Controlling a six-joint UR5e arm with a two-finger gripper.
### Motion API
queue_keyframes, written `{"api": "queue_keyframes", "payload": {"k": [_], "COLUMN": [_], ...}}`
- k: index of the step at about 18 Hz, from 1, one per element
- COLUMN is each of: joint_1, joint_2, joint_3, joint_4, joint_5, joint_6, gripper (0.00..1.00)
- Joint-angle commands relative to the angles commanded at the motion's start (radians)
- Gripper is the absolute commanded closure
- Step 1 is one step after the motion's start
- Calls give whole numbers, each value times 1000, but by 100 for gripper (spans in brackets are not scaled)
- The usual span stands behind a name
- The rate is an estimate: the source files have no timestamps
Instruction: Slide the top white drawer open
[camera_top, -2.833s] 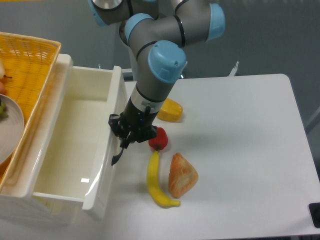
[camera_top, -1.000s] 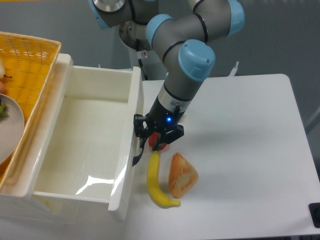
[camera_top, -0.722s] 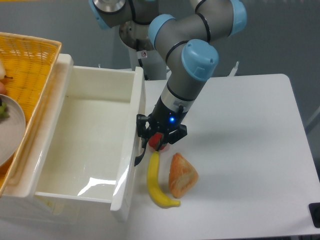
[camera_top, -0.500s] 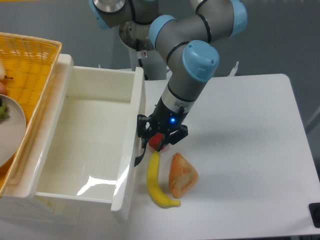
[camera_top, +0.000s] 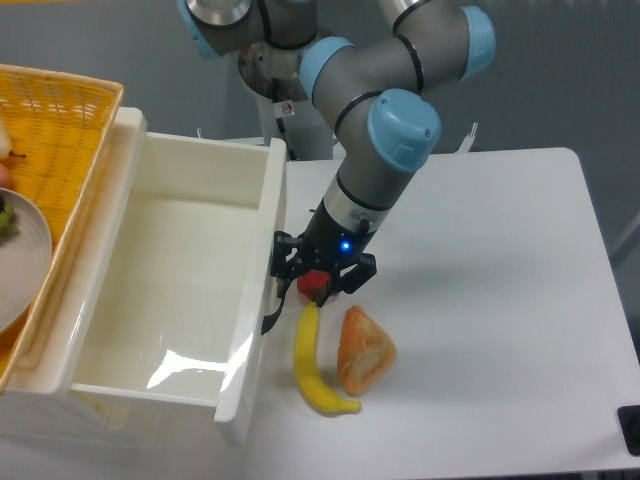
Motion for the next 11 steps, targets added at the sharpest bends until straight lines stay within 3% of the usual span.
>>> {"api": "queue_keyframes", "payload": {"k": [4, 9, 11], "joint_1": [3, 26, 44], "joint_2": [0, 2, 2], "joint_3": [2, 8, 15], "joint_4": [0, 2, 0], "joint_5": [0, 0, 0], "joint_6": [0, 23, 32], "gripper": [19, 2, 1]}}
